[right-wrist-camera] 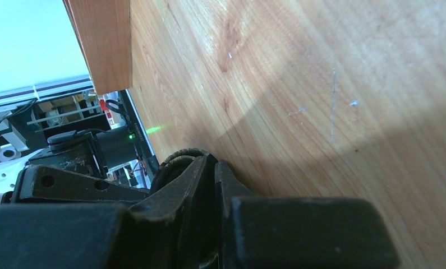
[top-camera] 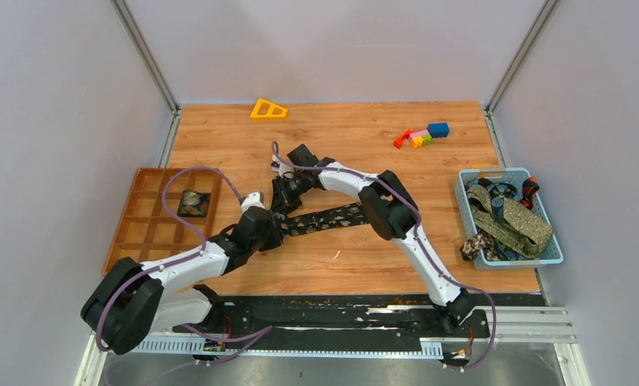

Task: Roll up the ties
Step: Roll the tie at the center of the board.

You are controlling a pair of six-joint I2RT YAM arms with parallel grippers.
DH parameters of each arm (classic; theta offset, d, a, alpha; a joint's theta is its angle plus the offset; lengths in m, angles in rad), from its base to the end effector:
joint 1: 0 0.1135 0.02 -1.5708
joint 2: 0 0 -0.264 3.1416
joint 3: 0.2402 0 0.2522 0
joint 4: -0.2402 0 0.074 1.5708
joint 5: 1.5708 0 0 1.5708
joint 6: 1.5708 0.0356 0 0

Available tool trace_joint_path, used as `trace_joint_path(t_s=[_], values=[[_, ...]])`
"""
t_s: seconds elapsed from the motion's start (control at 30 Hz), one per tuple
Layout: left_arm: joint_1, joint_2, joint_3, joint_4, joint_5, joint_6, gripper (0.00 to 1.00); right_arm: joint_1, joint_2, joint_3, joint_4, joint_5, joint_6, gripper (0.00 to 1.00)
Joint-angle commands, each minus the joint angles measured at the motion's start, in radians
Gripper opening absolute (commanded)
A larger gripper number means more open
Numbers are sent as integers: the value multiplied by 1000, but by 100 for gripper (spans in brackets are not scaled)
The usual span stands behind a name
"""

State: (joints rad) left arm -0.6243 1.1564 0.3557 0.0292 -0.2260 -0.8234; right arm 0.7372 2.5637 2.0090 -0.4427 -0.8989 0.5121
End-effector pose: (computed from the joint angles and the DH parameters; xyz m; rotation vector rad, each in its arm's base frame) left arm 0.1712 -0.1135 0.1453 -0.3473 2.3384 -0.4598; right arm 0.3760 0.3790 0.0989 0.6726 -2.5927 -1.4948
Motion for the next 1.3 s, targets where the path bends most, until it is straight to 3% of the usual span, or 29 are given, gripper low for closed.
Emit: trace_joint_path(t_s=[0.0,0.2,0.4,0.57,0.67,0.87,1.27], values=[[8,-36,15,-148,18,40,42,-22,-45,13,-3,94,-33,16],[8,-173,-8,-242,30,36,48,-36,-77,71,-56,135,-59,26],[6,-365,-12,-357,-12,43,59,-41,-97,234,-214,220,-119,32],[8,-441,24,-434,-85,74,74,-40,-246,93,-180,291,-128,33],[11,-443,46,-436,-106,101,80,-34,-364,-72,-99,315,-108,32],[62,-404,91,-418,-89,143,82,6,-526,-321,24,378,-40,29],[237,-282,108,-294,153,220,83,77,-431,-256,13,400,-9,18]])
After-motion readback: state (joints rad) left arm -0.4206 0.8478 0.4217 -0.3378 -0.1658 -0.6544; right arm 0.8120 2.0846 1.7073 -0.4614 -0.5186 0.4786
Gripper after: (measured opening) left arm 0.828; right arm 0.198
